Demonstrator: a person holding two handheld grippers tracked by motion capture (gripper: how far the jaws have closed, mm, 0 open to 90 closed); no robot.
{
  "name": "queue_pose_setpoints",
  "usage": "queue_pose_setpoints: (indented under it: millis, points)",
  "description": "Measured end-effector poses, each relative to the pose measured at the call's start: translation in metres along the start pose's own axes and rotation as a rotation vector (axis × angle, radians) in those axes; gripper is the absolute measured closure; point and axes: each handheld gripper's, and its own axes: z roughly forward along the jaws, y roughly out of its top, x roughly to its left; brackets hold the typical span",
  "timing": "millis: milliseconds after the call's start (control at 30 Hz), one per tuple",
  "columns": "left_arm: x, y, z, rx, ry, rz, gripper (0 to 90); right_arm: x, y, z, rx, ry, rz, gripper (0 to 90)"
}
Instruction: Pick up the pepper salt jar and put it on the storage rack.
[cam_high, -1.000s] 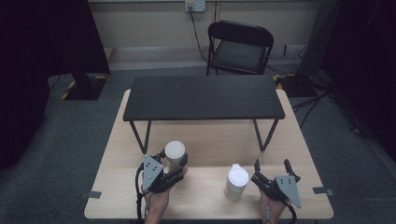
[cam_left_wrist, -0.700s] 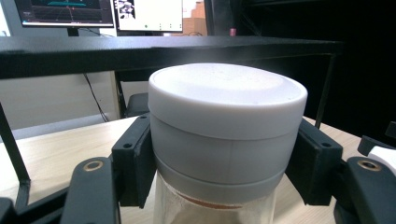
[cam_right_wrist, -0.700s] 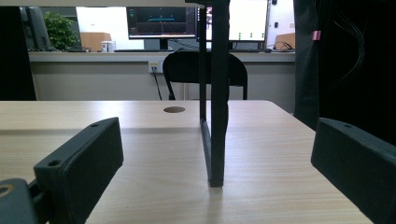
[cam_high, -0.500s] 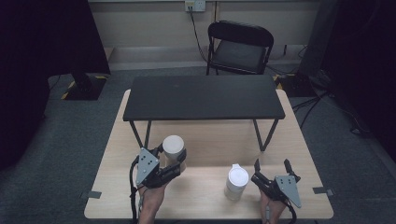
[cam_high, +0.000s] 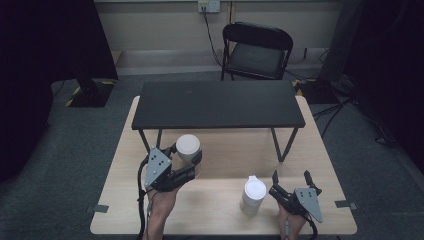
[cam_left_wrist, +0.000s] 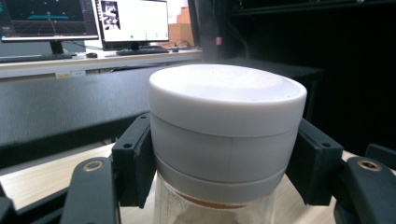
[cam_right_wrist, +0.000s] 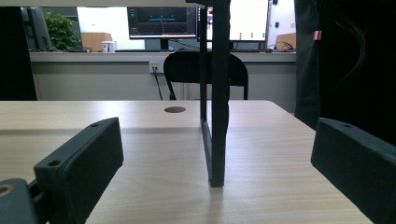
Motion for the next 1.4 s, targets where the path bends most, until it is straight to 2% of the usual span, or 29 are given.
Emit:
queue_pose_setpoints:
  millis: [167, 367, 667, 833, 1067, 1200, 1267, 1400]
  points:
    - [0.001, 0.013, 0.002, -0.015, -0.009, 0.015, 34.3, 0.0, 0.0, 0.0, 0.0, -0.001, -0.001, 1.5]
    - [0.004, 0.028, 0.006, -0.028, -0.018, 0.002, 34.3, 0.0, 0.0, 0.0, 0.0, -0.002, -0.001, 1.5]
    - [0.006, 0.05, 0.014, -0.028, -0.002, 0.008, 34.3, 0.0, 0.0, 0.0, 0.0, -0.002, -0.001, 1.5]
    - [0.012, 0.059, 0.02, -0.022, -0.004, -0.021, 34.3, 0.0, 0.0, 0.0, 0.0, 0.0, -0.001, 1.5]
    - [0.01, 0.08, 0.031, -0.005, 0.034, -0.027, 34.3, 0.0, 0.0, 0.0, 0.0, 0.0, 0.0, 1.5]
    - [0.003, 0.098, 0.035, 0.009, 0.079, -0.027, 34.3, 0.0, 0.0, 0.0, 0.0, -0.001, 0.0, 1.5]
    - [0.0, 0.102, 0.038, -0.001, 0.102, -0.015, 34.3, 0.0, 0.0, 0.0, 0.0, -0.001, 0.0, 1.5]
    - [0.0, 0.108, 0.045, -0.002, 0.127, -0.03, 34.4, 0.0, 0.0, 0.0, 0.0, -0.002, 0.0, 1.5]
